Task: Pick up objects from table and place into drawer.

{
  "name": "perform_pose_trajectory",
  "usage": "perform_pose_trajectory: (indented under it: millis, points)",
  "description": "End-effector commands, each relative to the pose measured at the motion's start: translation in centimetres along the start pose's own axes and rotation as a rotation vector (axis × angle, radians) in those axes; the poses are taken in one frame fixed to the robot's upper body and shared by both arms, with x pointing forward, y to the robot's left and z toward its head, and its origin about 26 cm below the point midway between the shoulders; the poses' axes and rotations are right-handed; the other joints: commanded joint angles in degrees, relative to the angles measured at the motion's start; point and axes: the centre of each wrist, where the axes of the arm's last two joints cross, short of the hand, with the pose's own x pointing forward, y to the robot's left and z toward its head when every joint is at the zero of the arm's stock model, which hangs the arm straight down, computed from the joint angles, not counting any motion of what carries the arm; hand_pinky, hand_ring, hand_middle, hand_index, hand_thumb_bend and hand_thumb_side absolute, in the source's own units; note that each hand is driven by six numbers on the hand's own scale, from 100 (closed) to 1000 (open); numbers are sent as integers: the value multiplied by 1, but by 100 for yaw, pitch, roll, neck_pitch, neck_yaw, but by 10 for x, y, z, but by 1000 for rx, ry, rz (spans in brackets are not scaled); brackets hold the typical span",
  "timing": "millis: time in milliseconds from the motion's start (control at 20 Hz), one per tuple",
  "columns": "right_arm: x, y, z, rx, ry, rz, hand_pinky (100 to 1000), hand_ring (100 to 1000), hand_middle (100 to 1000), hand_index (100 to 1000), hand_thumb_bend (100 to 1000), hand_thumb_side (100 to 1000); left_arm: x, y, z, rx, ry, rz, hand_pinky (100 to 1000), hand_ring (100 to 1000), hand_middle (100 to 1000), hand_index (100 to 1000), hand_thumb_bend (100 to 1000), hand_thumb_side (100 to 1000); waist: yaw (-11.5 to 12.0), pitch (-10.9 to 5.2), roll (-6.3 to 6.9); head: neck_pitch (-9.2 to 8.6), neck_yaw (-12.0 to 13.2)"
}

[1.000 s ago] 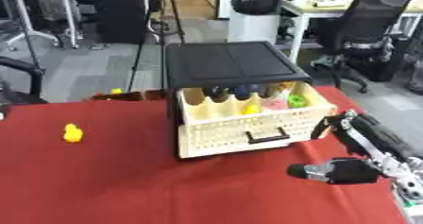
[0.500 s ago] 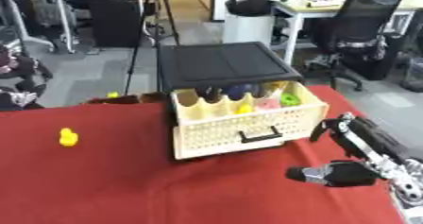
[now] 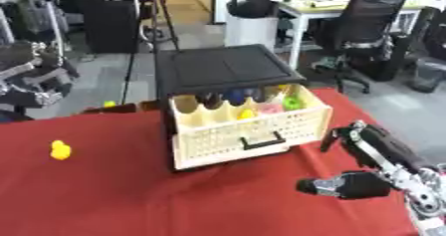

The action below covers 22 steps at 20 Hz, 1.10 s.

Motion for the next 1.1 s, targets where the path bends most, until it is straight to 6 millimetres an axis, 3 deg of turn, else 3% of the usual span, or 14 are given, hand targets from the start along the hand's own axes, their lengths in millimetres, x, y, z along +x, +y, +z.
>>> perform_pose_trajectory:
  millis: [50, 600, 1100]
  points:
    - [5, -8, -5, -10, -33, 11, 290, 100, 100, 604, 901, 726, 5, 21, -15, 44, -38, -24, 102, 100, 100, 355, 100, 117, -87, -71, 22, -7, -3]
    - [24, -6, -21, 26, -134, 0, 302, 100, 100, 603, 895, 712, 22, 20, -45, 115, -118, 28, 100, 100, 100, 364, 100, 131, -642, 18, 152, -138, 170]
    - [31, -2, -27, 50, -171, -9, 309, 100, 100, 603, 895, 703, 40, 20, -66, 148, -200, 105, 100, 100, 100, 367, 100, 163, -771, 59, 193, -78, 215]
